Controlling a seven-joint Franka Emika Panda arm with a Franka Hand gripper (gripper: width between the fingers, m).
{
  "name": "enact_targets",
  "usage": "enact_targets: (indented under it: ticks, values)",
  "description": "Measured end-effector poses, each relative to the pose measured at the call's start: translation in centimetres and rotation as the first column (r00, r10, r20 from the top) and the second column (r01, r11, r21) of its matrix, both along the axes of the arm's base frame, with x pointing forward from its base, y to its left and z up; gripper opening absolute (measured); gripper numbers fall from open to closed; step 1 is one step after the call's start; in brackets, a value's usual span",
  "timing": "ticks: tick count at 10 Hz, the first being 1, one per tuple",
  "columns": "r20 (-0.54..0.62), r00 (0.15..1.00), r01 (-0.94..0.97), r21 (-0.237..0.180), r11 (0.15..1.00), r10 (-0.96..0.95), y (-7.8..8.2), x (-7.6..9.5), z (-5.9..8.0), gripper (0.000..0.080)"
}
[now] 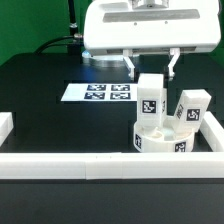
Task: Assemble stool
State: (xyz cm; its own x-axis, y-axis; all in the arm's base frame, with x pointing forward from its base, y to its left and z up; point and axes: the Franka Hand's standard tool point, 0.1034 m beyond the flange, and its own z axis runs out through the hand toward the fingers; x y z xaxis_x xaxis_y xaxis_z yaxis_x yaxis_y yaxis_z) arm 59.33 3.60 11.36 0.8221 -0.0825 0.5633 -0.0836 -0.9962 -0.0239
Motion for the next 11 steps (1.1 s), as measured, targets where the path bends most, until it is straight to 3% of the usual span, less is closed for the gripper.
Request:
enact_targets:
  ticks: [8,11]
  values:
    - [0.002,1.0,-0.004,0.001,1.0,0.004,0.37,-0.06,0.03,0.0335]
    - [-0.007,1.0,-0.007,0.001,1.0,0.007,0.57,-0.37,-0.53,0.0335]
